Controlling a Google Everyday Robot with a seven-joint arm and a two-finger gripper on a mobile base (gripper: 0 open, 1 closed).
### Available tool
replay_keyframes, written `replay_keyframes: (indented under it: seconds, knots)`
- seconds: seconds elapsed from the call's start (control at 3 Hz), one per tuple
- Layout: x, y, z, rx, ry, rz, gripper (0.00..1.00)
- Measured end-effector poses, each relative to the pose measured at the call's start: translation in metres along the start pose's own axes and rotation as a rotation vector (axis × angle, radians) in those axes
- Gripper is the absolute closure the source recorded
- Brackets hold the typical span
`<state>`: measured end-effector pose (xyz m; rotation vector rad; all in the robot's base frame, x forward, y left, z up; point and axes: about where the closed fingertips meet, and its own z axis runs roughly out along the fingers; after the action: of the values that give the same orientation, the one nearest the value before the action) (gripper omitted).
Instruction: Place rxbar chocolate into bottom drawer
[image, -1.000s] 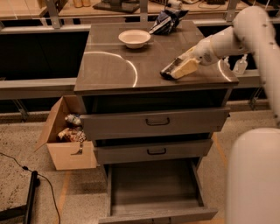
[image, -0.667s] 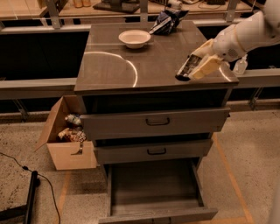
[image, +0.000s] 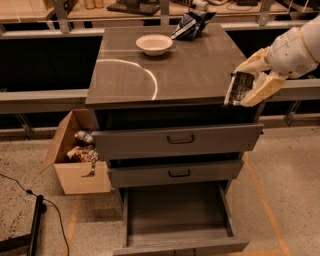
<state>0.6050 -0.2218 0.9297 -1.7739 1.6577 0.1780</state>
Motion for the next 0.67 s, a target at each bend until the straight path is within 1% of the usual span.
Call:
replay_keyframes:
  seconds: [0.33, 0.67]
  knots:
    - [0.0204, 0.0218, 0.0327, -0.047, 0.026, -0.088, 1.00]
    - [0.0203, 0.0218, 0.0328, -0.047, 0.026, -0.088, 1.00]
